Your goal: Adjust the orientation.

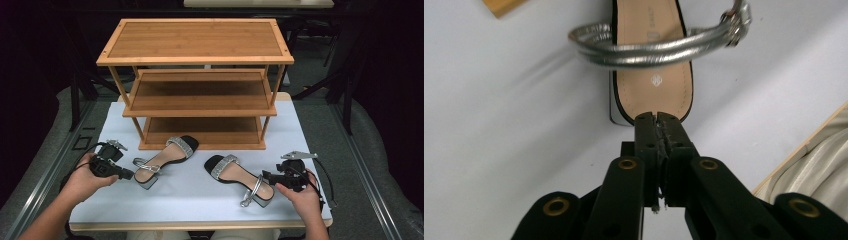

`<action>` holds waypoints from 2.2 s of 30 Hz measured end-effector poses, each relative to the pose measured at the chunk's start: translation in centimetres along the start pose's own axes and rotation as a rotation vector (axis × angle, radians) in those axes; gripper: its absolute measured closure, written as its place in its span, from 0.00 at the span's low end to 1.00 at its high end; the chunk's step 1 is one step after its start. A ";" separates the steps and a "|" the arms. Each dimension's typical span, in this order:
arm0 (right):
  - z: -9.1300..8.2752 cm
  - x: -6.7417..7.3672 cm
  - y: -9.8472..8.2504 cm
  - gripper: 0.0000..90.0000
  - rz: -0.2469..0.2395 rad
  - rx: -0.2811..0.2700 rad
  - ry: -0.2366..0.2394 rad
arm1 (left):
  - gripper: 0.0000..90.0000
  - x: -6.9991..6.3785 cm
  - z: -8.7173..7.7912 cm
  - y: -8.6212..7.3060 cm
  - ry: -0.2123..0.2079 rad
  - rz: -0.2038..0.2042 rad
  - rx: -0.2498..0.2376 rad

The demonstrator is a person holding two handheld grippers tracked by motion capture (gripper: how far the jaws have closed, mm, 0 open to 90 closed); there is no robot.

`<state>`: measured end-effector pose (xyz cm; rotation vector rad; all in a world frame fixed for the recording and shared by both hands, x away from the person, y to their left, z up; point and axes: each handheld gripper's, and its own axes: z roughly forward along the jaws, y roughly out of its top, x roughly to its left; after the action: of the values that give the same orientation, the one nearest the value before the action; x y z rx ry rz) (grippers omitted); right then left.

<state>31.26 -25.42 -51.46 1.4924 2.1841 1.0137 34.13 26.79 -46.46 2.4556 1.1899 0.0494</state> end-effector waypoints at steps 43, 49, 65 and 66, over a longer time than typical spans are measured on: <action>0.3 -0.1 -0.1 0.41 0.003 0.001 -0.003 | 1.00 -2.4 3.5 0.0 -0.085 0.058 0.058; 0.3 0.0 -0.1 0.41 0.004 0.002 -0.005 | 1.00 -3.7 3.7 1.1 -0.118 0.086 0.039; 0.3 0.0 -0.1 0.41 -0.003 -0.004 -0.005 | 1.00 -7.0 5.5 5.2 -0.177 0.151 0.001; 0.3 0.0 -0.1 0.41 -0.004 -0.005 -0.006 | 1.00 -7.1 5.6 5.4 -0.174 0.149 -0.003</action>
<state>31.37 -25.34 -51.71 1.4864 2.1774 1.0115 34.83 16.52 -48.50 2.4840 0.9324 -0.1174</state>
